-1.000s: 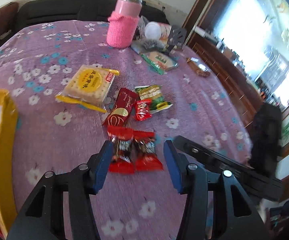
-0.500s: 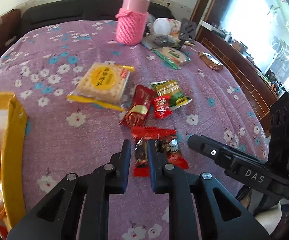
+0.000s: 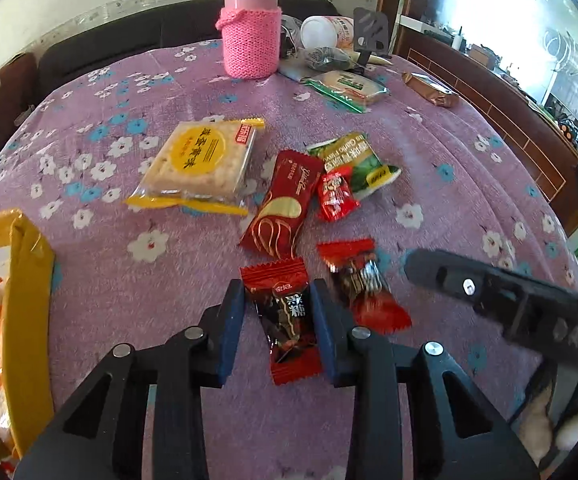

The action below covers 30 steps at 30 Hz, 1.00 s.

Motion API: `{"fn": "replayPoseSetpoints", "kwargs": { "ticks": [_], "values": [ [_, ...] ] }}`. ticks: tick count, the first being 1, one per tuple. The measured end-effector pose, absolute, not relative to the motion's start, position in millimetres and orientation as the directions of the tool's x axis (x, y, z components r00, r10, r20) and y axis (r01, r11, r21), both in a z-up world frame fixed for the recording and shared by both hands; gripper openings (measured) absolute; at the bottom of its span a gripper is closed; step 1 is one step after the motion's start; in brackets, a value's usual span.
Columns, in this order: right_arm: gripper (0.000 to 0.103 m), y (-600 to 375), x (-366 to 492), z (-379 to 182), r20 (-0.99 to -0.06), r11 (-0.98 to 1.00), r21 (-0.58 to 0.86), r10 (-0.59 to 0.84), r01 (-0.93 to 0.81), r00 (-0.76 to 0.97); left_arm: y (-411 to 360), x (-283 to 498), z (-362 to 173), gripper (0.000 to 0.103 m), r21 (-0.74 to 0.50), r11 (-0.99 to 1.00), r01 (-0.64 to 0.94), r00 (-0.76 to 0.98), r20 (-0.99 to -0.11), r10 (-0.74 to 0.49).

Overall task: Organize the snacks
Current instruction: 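Grasp a red candy with the left gripper while the right gripper grasps another red candy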

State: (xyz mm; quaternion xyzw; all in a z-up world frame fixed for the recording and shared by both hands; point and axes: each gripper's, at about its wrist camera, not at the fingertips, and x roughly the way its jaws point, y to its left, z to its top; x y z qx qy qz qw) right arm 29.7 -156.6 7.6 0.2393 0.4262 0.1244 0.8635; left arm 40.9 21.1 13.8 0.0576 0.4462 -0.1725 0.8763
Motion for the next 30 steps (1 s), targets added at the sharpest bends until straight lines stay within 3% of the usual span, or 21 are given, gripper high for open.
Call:
{"fn": "replayPoseSetpoints", "kwargs": {
  "ticks": [3,7,11,14,16,19,23,25,26,27,30],
  "values": [
    [0.038,-155,30,8,-0.677,0.859,0.511,0.417,-0.019,0.606,30,29,20,0.013,-0.08,0.935,0.345,0.55,-0.791,-0.27],
    [0.038,-145,28,9,-0.677,0.867,0.494,0.428,-0.062,0.599,45,7,35,0.012,-0.136,0.935,0.328,0.565,-0.765,-0.31],
    [0.039,-130,25,10,-0.687,0.89,0.446,0.407,-0.094,0.602,46,-2,31,0.012,-0.104,0.943,0.317,0.557,-0.784,-0.274],
    [0.04,-126,25,9,-0.686,0.889,0.448,0.41,-0.096,0.601,41,-4,24,0.028,-0.104,0.928,0.357,0.533,-0.793,-0.294],
    [0.04,-124,28,11,-0.698,0.894,0.439,0.4,-0.086,0.594,32,-6,26,0.049,-0.071,0.912,0.404,0.537,-0.788,-0.3],
    [0.04,-115,36,14,-0.73,0.91,0.407,0.377,-0.081,0.57,23,-4,28,0.057,-0.038,0.89,0.454,0.545,-0.778,-0.312],
    [0.038,-90,46,16,-0.784,0.955,0.262,0.293,-0.136,0.547,11,3,11,0.058,-0.016,0.86,0.51,0.488,-0.818,-0.305],
    [0.028,-82,46,15,-0.798,0.965,0.208,0.263,-0.16,0.542,9,-3,11,0.049,0.011,0.854,0.52,0.506,-0.809,-0.298],
    [0.019,-78,45,15,-0.802,0.967,0.185,0.252,-0.176,0.542,11,-4,13,0.04,-0.004,0.858,0.513,0.504,-0.808,-0.305],
    [0.018,-77,43,14,-0.8,0.967,0.178,0.25,-0.182,0.545,15,-5,16,0.03,-0.028,0.864,0.503,0.499,-0.807,-0.316],
    [0.018,-81,40,14,-0.79,0.964,0.206,0.266,-0.17,0.552,27,-4,21,0.026,-0.085,0.878,0.471,0.493,-0.801,-0.341]
  ]
}}
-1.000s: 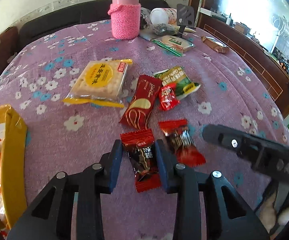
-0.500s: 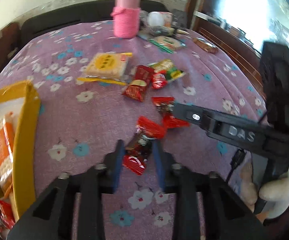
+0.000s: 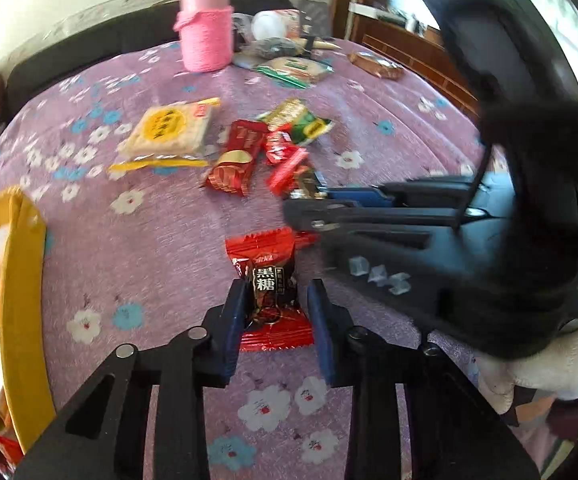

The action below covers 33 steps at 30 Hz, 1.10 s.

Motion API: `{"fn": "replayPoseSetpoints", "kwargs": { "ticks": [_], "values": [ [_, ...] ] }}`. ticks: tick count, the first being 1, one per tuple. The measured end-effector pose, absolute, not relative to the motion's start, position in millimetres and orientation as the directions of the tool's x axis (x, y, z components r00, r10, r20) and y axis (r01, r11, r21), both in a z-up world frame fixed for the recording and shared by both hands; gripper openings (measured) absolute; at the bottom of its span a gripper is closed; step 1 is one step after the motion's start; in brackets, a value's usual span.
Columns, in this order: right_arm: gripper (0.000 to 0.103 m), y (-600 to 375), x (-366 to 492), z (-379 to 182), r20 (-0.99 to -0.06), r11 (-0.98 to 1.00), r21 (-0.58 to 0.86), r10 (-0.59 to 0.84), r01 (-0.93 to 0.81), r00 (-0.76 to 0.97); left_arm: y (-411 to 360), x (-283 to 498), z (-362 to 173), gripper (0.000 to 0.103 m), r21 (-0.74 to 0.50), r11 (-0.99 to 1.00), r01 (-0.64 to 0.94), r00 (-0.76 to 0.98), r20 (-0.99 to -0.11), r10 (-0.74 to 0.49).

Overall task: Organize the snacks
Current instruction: 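Grasp a red candy with the left gripper while the right gripper grasps another red candy, then carry both red candies into the tray and open both grippers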

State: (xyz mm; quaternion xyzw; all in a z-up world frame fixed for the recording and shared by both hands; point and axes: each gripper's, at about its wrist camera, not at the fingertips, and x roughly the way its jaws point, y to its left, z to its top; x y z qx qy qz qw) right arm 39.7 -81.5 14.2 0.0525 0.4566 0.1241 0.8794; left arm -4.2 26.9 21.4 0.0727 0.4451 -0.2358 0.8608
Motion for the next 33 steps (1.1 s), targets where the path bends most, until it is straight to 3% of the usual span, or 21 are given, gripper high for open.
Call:
{"fn": "replayPoseSetpoints", "kwargs": {
  "ticks": [6,17,18,22,26,27,28,29,30,33],
  "values": [
    [0.016,-93,21,26,-0.76,0.956,0.246,0.291,-0.158,0.581,48,-20,42,0.024,-0.161,0.889,0.429,0.519,-0.762,-0.388],
    [0.016,-99,-18,39,-0.739,0.946,0.268,0.325,-0.184,0.59,70,-40,38,0.023,-0.182,0.903,0.389,0.535,-0.753,-0.383],
    [0.016,-100,-22,39,-0.74,0.944,0.272,0.33,-0.188,0.586,69,-40,36,0.026,-0.184,0.901,0.393,0.528,-0.757,-0.385],
    [0.016,-104,-27,33,-0.744,0.938,0.292,0.345,-0.186,0.572,59,-33,27,0.054,-0.167,0.905,0.392,0.52,-0.771,-0.368],
    [0.016,-109,-25,27,-0.749,0.931,0.322,0.362,-0.173,0.555,42,-21,20,0.055,-0.123,0.905,0.408,0.504,-0.796,-0.335],
    [0.016,-109,-25,27,-0.749,0.93,0.325,0.364,-0.171,0.554,37,-21,18,0.054,-0.093,0.907,0.411,0.509,-0.802,-0.312],
    [0.016,-110,-24,26,-0.748,0.93,0.327,0.365,-0.17,0.554,31,-22,18,0.046,-0.046,0.909,0.414,0.524,-0.805,-0.279],
    [0.016,-111,-24,26,-0.748,0.929,0.33,0.367,-0.17,0.554,28,-23,17,0.038,-0.013,0.912,0.41,0.536,-0.805,-0.252],
    [0.016,-112,-24,26,-0.747,0.928,0.333,0.369,-0.169,0.554,27,-25,18,0.022,-0.006,0.911,0.411,0.538,-0.806,-0.248],
    [0.016,-114,-24,25,-0.744,0.925,0.343,0.374,-0.165,0.553,33,-28,21,0.022,-0.026,0.918,0.396,0.535,-0.806,-0.253]
  ]
}}
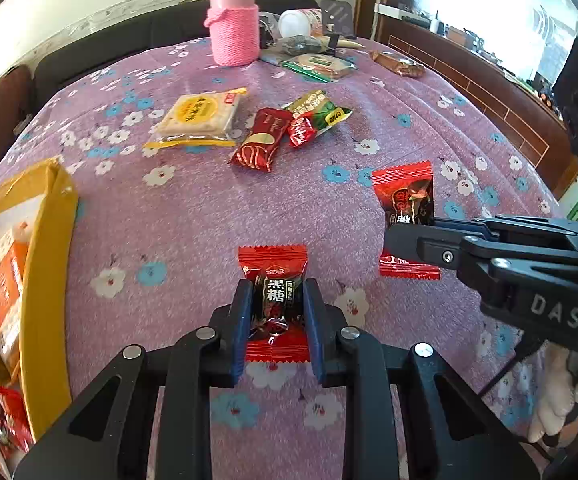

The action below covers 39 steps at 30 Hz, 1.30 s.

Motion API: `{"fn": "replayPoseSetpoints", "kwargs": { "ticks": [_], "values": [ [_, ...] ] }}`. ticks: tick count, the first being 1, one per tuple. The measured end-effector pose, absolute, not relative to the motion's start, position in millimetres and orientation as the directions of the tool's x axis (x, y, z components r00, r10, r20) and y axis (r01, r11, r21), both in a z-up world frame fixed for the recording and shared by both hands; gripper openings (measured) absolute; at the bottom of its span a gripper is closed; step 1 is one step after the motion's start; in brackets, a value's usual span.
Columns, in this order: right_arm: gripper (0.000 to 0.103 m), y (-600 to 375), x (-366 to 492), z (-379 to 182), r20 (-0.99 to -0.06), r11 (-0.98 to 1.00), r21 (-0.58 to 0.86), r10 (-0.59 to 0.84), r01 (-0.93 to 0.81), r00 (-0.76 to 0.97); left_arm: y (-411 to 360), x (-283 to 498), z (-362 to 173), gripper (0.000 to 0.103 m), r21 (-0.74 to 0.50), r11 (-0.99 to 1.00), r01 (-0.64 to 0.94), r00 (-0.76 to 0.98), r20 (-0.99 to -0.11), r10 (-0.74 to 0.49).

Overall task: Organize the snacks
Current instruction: 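Carry both red candies into the tray and open both grippers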

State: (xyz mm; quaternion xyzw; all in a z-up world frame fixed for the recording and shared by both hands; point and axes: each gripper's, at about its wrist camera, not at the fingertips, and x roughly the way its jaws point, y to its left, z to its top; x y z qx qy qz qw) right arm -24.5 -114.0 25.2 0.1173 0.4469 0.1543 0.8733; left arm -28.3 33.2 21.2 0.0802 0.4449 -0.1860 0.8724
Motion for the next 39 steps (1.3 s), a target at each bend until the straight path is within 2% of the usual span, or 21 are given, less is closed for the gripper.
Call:
{"fn": "replayPoseSetpoints", "kwargs": {
  "ticks": [8,17,30,39],
  "values": [
    [0.016,-110,-35,30,-0.733,0.918,0.359,0.39,-0.169,0.558,76,-53,42,0.022,-0.177,0.934,0.311,0.571,-0.75,-0.333],
    [0.015,-71,-62,59,-0.703,0.914,0.312,0.406,-0.26,0.584,131,-94,75,0.022,-0.265,0.937,0.228,0.659,-0.666,-0.349],
    [0.015,13,-107,93,-0.69,0.875,0.245,0.46,-0.418,0.558,201,-147,108,0.023,-0.312,0.938,0.152,0.781,-0.544,-0.307],
    [0.015,68,-126,92,-0.715,0.842,0.204,0.477,-0.499,0.512,243,-163,101,0.023,-0.334,0.939,0.081,0.811,-0.525,-0.257]
  ]
}}
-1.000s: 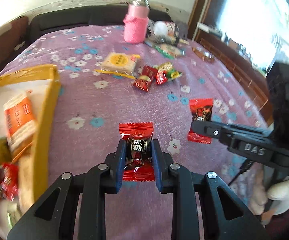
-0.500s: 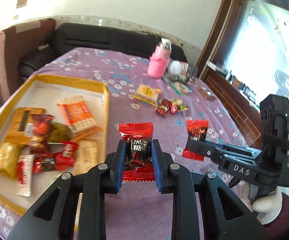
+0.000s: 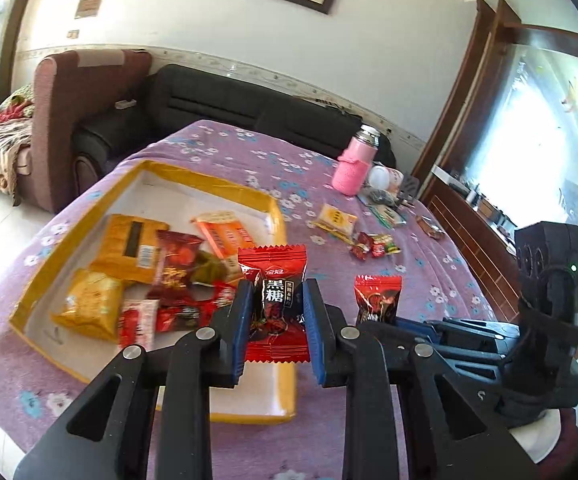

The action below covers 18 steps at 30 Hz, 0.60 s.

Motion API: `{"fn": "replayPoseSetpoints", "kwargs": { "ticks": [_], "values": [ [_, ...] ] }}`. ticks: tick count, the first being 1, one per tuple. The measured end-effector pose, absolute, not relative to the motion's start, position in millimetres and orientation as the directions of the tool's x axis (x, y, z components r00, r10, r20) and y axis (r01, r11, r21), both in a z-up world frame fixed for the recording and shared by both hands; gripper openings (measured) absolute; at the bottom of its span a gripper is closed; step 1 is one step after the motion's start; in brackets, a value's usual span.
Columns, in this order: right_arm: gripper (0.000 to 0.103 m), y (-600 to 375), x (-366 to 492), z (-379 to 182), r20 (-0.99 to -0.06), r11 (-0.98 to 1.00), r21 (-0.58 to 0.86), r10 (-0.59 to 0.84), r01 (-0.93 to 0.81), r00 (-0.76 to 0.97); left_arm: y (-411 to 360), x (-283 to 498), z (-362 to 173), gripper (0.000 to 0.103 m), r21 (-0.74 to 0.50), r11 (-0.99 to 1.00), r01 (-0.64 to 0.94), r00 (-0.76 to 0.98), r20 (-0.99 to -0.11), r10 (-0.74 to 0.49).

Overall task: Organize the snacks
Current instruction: 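Carry both red candies into the tray and open both grippers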

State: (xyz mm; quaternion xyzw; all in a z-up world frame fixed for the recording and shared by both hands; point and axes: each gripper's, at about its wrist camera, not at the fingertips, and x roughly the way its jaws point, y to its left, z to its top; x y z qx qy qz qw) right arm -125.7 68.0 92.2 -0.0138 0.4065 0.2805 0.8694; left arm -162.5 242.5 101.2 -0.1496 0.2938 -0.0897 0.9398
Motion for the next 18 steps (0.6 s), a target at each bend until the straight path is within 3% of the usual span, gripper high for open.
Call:
{"fn": "replayPoseSetpoints", "kwargs": {
  "ticks": [18],
  "values": [
    [0.015,129,-130,61,-0.762,0.798,0.234,0.505,-0.555,0.404,285,-172,87,0.023,-0.233,0.97,-0.069,0.832,-0.55,-0.073]
  ]
}}
